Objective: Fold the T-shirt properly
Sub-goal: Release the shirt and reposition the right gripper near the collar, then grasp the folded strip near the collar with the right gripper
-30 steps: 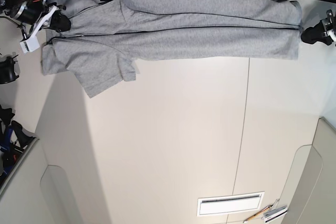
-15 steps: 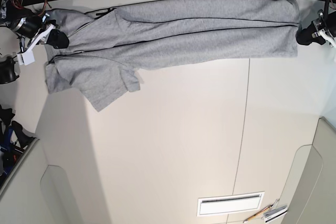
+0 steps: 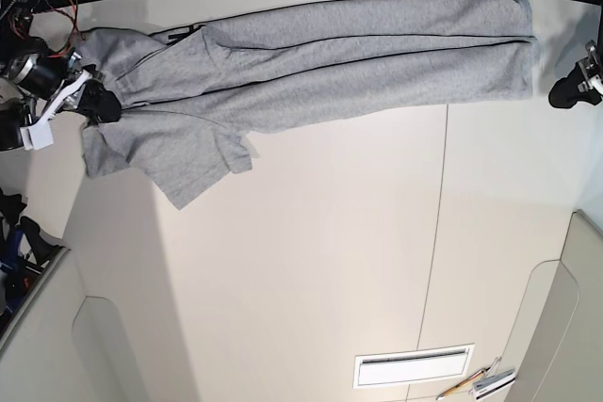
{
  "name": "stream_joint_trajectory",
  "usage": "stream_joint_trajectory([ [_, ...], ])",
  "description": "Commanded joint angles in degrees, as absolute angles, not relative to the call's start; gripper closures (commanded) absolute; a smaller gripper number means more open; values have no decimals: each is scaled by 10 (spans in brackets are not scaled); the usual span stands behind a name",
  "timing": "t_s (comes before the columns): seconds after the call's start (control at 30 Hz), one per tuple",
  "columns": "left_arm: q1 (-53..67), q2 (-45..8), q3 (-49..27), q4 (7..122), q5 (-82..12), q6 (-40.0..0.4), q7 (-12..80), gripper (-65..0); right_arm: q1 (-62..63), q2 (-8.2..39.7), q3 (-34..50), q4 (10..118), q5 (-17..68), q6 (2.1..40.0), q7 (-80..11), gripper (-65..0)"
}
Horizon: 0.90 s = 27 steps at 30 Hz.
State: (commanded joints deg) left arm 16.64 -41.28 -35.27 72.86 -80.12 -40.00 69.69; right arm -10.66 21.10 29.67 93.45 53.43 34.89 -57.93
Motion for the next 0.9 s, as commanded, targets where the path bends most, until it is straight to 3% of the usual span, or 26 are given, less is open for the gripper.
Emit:
stream_joint_trajectory([
  [0.1,159,-413,-354,729,-804,-400,699,-79,-74,210,297,943,503,346,-526,-295],
  [0.27,159,-413,-354,729,-847,-400,742,-83,13,208,295,910,458,338,-503,-299],
  [0.47,159,-413,-354,729,-850,-400,758,-124,120,208,295,763,434,338,-489,-300],
  [0.63,159,-413,-354,729,-850,-400,771,-283,195,208,289,631,427,344,-476,-312],
  [0.73,159,-413,-354,729,-850,-400,770,-287,224,208,251,573,387,346,-458,-376],
  [0.9,159,-413,-354,729,-850,-400,770,-287,227,208,124,542,333,342,-406,-376],
])
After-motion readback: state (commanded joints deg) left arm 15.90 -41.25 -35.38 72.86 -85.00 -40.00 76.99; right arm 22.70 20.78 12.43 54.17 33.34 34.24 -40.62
